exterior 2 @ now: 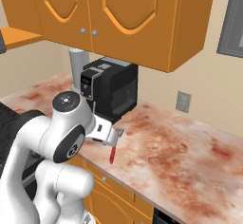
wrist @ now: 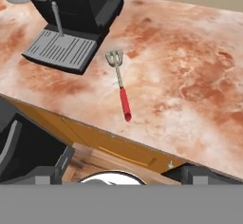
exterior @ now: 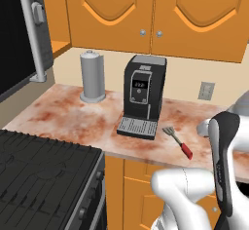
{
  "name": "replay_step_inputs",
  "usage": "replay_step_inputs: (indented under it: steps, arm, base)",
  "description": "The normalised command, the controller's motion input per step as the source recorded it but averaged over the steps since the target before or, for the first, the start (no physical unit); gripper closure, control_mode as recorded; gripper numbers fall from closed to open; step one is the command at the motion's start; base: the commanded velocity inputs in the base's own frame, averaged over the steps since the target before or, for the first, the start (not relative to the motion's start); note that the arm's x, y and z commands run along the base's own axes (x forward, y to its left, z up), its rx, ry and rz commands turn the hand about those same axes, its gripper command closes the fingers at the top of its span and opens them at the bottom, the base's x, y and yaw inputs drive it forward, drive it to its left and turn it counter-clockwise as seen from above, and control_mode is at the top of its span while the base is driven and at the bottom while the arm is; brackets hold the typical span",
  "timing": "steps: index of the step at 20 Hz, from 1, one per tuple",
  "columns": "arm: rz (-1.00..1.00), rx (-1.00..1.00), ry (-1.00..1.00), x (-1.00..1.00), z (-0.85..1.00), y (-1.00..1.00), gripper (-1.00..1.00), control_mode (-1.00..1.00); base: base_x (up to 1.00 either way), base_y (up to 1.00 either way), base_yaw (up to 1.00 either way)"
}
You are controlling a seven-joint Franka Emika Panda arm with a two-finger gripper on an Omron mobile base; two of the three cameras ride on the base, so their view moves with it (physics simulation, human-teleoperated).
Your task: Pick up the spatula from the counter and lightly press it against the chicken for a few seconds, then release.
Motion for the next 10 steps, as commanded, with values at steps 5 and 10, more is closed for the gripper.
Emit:
replay_step_inputs:
  steps: [5,10]
  arm:
    - [0.0,0.0,-0.06,0.24,-0.31,0.13,-1.0,-1.0]
    - [0.0,-0.01,-0.01,0.24,-0.42,0.1,-1.0,-1.0]
  base:
    - [0.0,0.0,0.0]
    - [0.0,0.0,0.0]
